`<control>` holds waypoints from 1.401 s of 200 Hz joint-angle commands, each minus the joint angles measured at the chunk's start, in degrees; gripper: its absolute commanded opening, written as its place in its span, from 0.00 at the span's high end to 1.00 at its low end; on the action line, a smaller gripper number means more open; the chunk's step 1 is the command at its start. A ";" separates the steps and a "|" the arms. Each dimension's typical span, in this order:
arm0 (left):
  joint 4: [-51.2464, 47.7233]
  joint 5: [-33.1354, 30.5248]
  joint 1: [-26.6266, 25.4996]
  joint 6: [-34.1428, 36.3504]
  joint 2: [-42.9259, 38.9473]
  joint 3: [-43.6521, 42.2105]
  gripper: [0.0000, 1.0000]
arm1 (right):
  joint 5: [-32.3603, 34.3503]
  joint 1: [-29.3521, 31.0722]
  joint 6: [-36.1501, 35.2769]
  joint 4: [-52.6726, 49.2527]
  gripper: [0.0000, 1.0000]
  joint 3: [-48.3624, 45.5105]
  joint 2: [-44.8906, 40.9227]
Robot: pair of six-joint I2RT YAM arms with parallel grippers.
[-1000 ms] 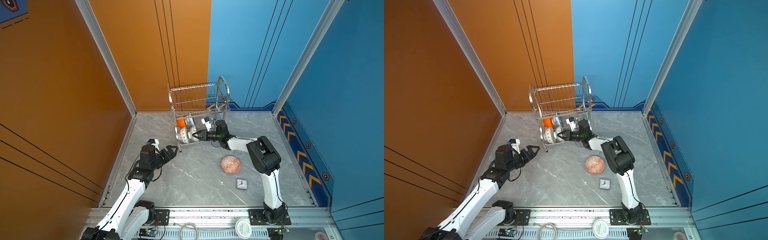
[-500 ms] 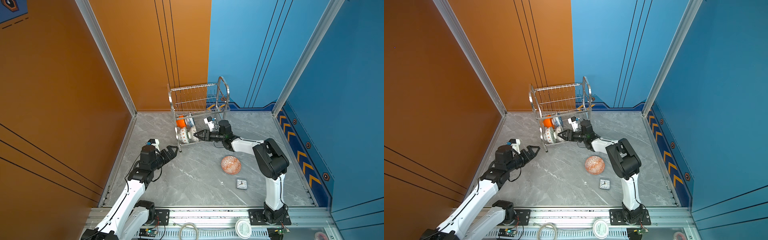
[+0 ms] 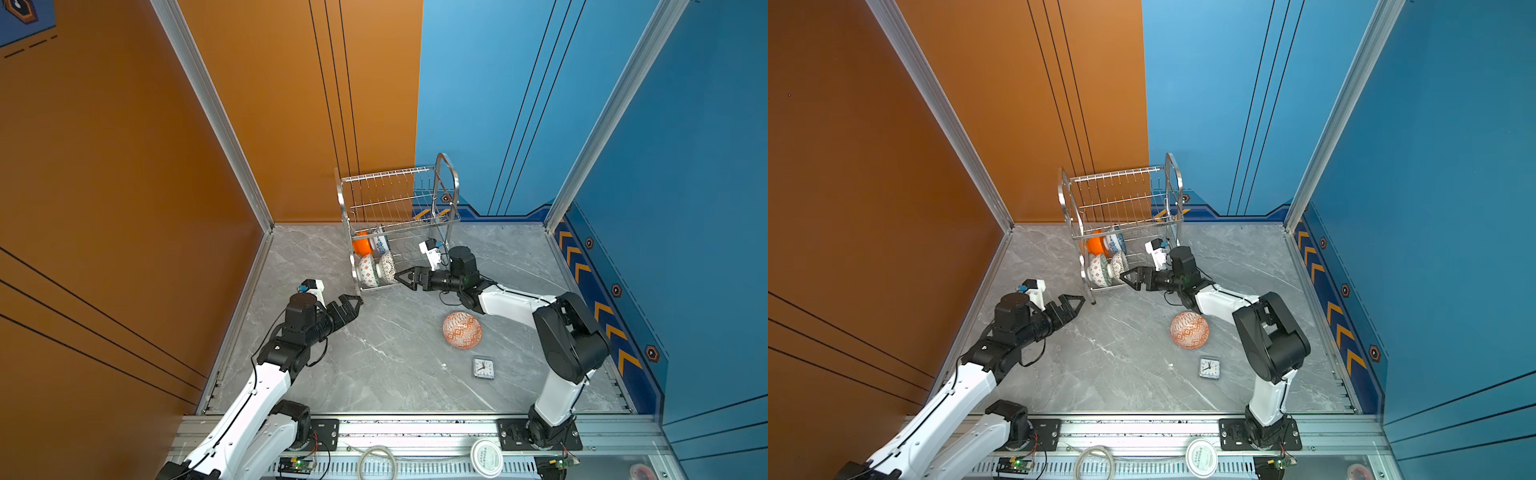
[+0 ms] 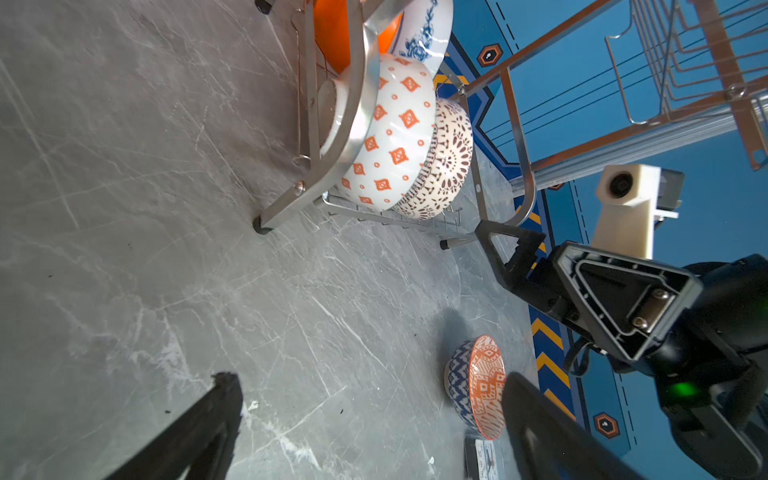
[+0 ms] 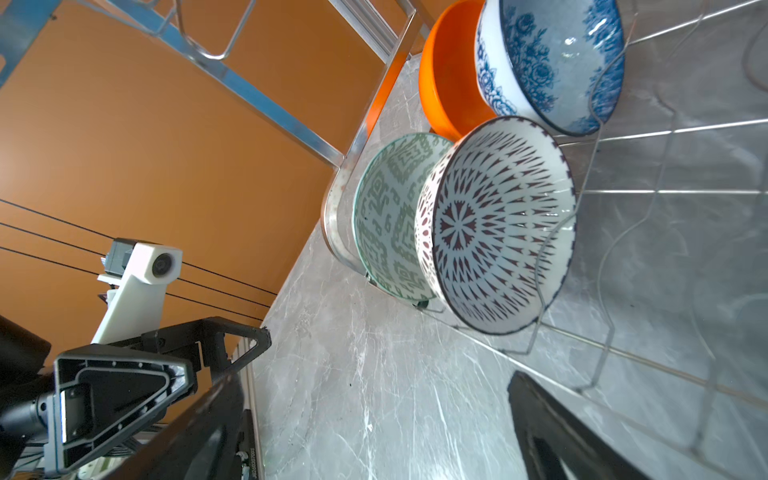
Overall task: Load the bowls into the dish rack
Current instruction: 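Open the right gripper and draw it back out of the rack, then move the right gripper to the red-and-blue patterned bowl on the table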
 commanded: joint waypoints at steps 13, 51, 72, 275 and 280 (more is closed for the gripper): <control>2.09 -2.37 -5.55 1.23 2.21 1.38 0.02 | 21.29 2.56 -12.78 -27.74 0.00 -0.27 -10.34; 8.19 -4.29 -16.03 1.72 7.66 1.85 0.02 | 38.83 6.56 -15.11 -43.71 0.00 -4.06 -19.66; 11.81 -5.23 -20.96 1.64 12.06 2.53 0.02 | 39.49 7.99 -13.12 -47.02 0.05 -7.13 -22.69; 13.79 -4.98 -18.67 -1.94 9.57 -1.67 0.02 | 45.47 17.69 -15.04 -46.56 0.82 -9.67 -11.43; 13.30 -4.90 -18.17 -1.73 9.04 -1.74 0.02 | 45.29 17.74 -15.23 -46.64 0.85 -9.29 -11.28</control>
